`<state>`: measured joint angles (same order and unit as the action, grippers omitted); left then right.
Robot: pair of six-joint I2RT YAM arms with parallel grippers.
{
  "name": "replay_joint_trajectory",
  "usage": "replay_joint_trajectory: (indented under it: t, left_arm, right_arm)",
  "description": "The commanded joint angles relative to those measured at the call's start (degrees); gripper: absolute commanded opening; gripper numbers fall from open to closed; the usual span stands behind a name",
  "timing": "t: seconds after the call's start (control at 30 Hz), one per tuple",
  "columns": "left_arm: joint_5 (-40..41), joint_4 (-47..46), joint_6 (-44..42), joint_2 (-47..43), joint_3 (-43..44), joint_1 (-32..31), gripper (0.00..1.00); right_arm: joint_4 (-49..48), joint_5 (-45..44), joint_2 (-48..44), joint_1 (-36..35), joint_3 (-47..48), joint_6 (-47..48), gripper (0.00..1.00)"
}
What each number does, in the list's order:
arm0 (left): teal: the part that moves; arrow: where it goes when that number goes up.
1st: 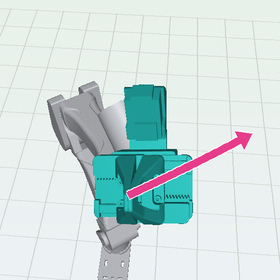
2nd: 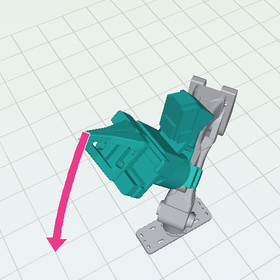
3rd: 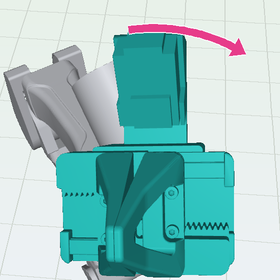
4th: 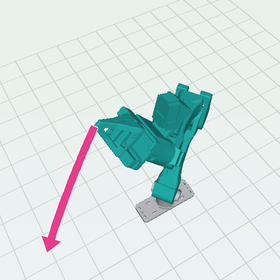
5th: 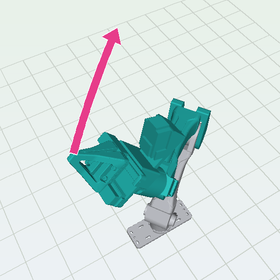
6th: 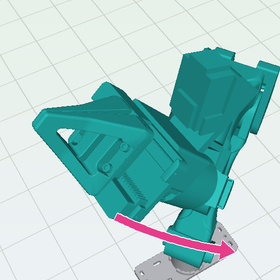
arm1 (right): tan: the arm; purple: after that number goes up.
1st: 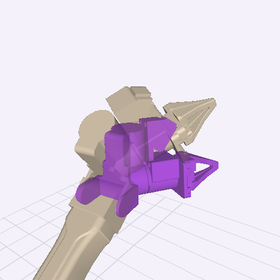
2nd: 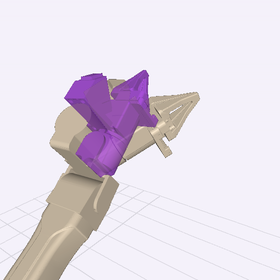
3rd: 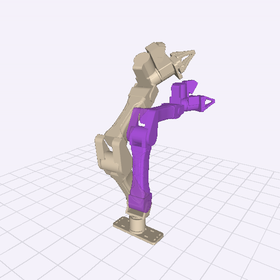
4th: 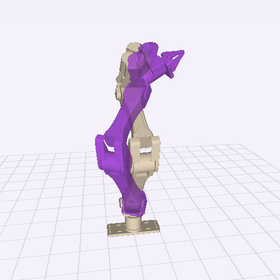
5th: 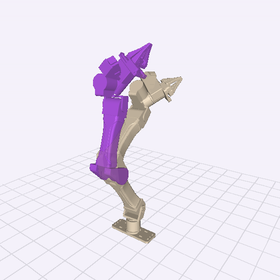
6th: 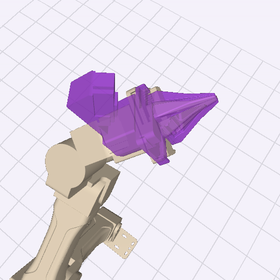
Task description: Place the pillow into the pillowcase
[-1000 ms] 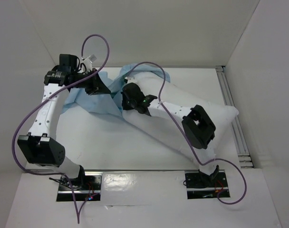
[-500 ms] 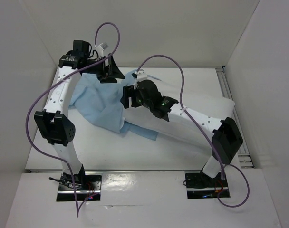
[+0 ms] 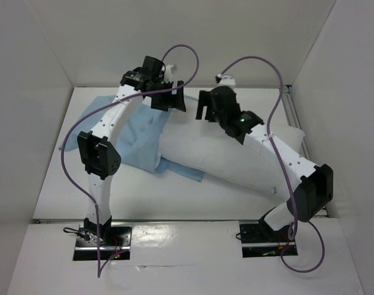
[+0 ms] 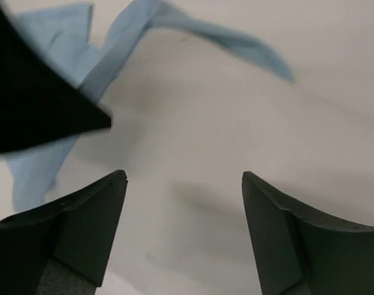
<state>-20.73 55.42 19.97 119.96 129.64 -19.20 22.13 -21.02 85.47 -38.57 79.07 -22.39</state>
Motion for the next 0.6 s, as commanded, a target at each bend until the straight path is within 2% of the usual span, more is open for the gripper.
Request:
replay_joint_trajectory:
  t: [0.0,0.03,0.2,0.37,0.47,0.57]
  left_arm:
    - [14.19,-2.22,0.86,1.58,0.88,-0.31,1.0]
    - [15.53,-3.03,0.86,2.64,0.87,-0.92,1.0]
    - [24.67,-4.61,1.39,4.84,2.37,-4.17,0.92]
    - [33.63,-5.41,0.16,4.84,-0.35,-7.25,0.86]
    - [34.27,-5.41,0.16,5.36,-0.36,-7.25,0.86]
    - [33.57,-5.41,-0.37,6.68,-0.36,-7.25,0.82]
  right_arm:
    - [5.46,1.4,-0.31,7.78,4.25,-0.38,0.87]
    - [7.03,2.63,1.26,9.02,5.56,-0.37,0.91]
    - [10.04,9.22,5.31,14.65,7.42,1.82,0.97]
    - [10.04,14.15,5.85,18.52,5.23,1.83,0.98]
    - [10.04,16.27,6.37,19.14,4.43,1.83,0.98]
    - [10.04,18.11,7.43,19.14,3.9,2.35,0.98]
